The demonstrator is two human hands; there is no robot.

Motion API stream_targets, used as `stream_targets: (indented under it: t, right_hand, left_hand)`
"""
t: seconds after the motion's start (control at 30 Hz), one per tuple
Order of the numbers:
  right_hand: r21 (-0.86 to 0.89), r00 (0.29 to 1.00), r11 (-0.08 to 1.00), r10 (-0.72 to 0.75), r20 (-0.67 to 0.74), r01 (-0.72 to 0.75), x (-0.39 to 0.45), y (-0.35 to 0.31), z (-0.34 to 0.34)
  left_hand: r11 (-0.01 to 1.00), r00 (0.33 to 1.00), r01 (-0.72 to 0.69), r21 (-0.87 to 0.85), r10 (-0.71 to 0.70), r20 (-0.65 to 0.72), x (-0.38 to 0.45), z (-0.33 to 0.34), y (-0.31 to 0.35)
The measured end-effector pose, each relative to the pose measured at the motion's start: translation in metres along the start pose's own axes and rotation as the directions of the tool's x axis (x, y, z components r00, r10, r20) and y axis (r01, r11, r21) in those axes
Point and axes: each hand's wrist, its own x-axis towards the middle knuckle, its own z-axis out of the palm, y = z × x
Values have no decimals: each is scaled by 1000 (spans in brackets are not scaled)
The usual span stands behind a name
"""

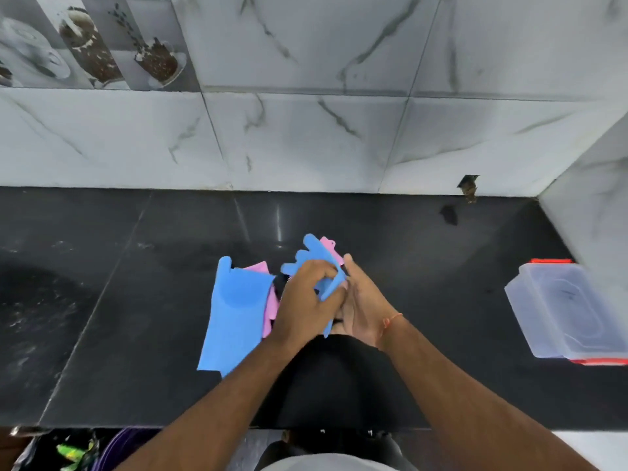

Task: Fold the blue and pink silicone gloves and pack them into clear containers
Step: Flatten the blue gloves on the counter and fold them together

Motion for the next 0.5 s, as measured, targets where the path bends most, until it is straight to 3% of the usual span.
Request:
stream_targets:
  t: [0.1,0.17,0.23,0.27,0.3,0.33,0.37,0.4,0.47,0.5]
  right_hand:
    - [194,997,979,-47,-53,56,-22,-7,-32]
    - [151,984,980,-112,-141,133,-33,-10,-48]
    - [103,961,973,-181,-211,206,-41,-14,-66]
    - [115,955,966,-201,-216,229,-45,-16,-74]
    - [142,957,961,-205,-205,236,-51,-19,-80]
    - [165,962,958,-202,-183,233,-57,-23,-85]
    - [166,967,962,-188,-172,217,-62,-25,-89]
    - [147,971,972,-159,-176,186,-66,-26,-95]
    - [96,983,989,-93,-157,109,-72,-24,-106]
    - [79,988,993,-77,-132,88,-74,-22,-111]
  left_hand:
    - [992,968,-123,13,117,221,-3,28,18]
    - [993,955,-112,-42,120,271,-7,40,21]
    - [989,995,61,-137,-48,92,-8,51,18]
    - [970,982,176,-170,-184,-35,-6,57,16]
    - [932,937,300,-204,-328,-121,-1,63,14]
    - [869,879,423,-258,-462,-115,3,69,12]
    - [774,817,546,-320,-577,-4,7,74,9]
    - [651,737,668,-361,-648,194,10,81,8]
    - [424,580,814,-396,-599,552,13,96,2]
    - [344,567,823,-451,-518,640,15,105,-2]
